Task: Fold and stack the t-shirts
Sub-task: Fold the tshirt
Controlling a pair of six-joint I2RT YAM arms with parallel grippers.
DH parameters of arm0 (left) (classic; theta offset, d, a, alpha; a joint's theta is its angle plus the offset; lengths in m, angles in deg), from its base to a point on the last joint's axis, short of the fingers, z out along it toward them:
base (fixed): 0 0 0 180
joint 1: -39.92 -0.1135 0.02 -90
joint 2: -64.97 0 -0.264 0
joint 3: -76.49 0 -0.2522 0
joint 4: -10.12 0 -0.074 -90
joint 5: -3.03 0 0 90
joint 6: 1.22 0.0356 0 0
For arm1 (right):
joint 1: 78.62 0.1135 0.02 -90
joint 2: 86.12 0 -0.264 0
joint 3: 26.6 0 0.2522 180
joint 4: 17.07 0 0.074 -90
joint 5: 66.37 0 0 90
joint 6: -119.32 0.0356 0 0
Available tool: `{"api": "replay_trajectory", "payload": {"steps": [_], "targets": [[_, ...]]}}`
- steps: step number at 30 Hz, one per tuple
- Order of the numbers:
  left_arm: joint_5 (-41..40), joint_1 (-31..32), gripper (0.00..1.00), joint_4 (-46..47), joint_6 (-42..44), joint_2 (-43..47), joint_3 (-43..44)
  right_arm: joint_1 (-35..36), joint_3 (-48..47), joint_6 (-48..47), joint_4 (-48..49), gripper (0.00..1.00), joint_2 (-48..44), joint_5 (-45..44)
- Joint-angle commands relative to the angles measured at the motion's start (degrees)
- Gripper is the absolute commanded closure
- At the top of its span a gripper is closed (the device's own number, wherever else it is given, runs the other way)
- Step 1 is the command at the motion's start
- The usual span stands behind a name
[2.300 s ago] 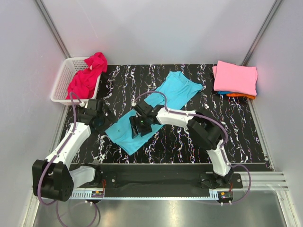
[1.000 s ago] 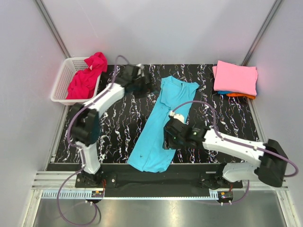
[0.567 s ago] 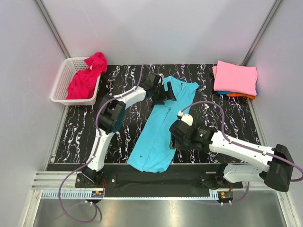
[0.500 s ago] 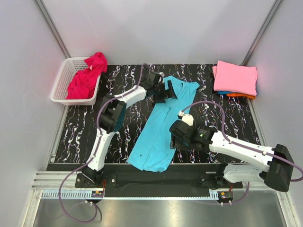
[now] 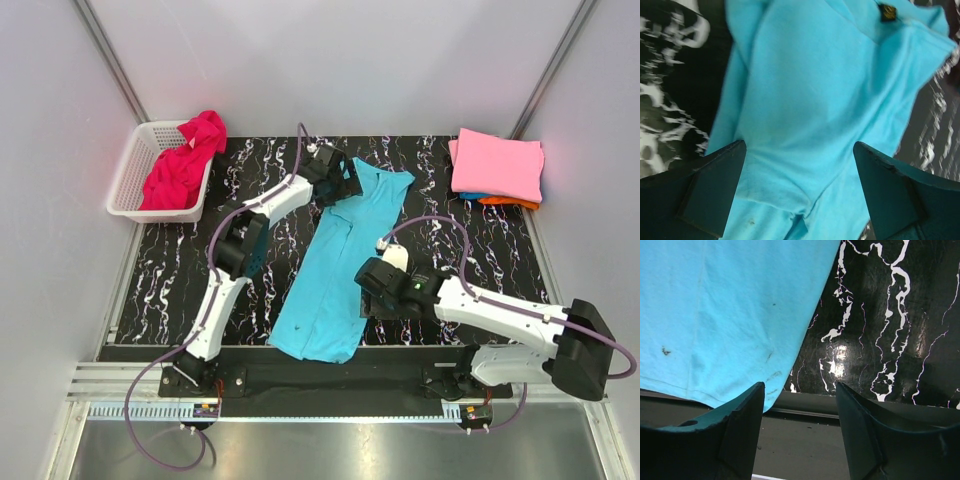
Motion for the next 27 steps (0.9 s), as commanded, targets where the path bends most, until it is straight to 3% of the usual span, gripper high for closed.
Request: {"api": "replay_trajectory", "payload": {"steps": [1,16,27], "targets": [[-9.96,-1.58,0.01,-5.25,-2.17,-2.65,3.96,0.3,-0.36,0.42,0.34,0.34,1.84,-1.79],[-15.07,-8.69,0.01,-8.6,-5.25,-4.33,3.44,0.12,-6.32,-9.42,9.31,0.33,17.66,5.59],[-14.11,-12.39,0.01,-8.77,-6.04,-4.32,5.54,0.12,-11.16,-12.14,8.17,0.33,19.16,4.36]]}}
